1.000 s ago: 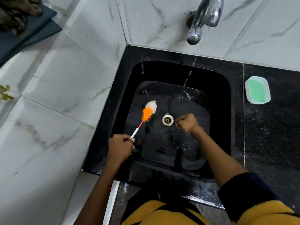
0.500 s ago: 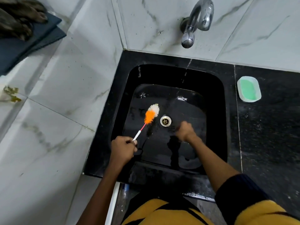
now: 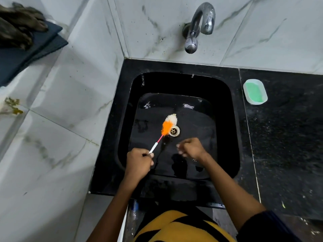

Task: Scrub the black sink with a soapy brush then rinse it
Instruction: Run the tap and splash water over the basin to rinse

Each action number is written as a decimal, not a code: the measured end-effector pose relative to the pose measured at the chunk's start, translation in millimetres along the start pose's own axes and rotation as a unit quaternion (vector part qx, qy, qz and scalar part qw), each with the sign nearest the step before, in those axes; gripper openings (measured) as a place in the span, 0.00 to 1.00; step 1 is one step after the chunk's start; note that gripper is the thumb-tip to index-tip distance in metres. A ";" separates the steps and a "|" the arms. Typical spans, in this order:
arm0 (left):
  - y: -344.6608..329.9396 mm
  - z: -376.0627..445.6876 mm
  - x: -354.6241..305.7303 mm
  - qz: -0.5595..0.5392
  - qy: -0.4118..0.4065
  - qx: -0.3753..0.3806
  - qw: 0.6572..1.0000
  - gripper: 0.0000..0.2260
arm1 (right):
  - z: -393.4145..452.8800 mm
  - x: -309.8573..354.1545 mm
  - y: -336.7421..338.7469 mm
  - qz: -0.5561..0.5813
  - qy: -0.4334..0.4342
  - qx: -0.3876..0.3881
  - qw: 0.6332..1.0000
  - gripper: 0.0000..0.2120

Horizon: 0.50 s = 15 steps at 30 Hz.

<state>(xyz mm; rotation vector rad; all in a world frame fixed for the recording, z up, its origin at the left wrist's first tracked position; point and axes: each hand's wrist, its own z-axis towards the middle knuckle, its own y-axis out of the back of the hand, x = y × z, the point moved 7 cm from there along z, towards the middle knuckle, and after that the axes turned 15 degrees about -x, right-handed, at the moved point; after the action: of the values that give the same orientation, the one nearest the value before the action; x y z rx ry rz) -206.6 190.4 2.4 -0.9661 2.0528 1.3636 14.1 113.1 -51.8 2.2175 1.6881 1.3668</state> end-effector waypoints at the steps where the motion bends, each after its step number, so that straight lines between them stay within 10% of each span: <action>1: -5.1 -2.8 -0.7 0.001 -0.008 0.004 1.000 0.11 | -9.3 -3.8 -8.2 0.076 -0.039 0.044 0.995 0.08; 5: -33.2 -21.4 -3.6 0.002 -0.041 0.017 0.999 0.11 | -38.3 3.7 -14.9 0.170 -0.028 0.105 0.979 0.13; 15: -110.7 -88.0 -34.1 -0.009 -0.140 0.076 0.987 0.15 | -35.2 -16.1 61.9 0.159 0.054 -0.040 0.985 0.11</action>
<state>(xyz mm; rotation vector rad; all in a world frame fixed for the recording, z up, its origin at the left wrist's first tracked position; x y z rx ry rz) -100.4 91.2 -3.4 -0.6839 1.8988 1.2353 37.9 59.2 -8.8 2.4887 1.3173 1.6141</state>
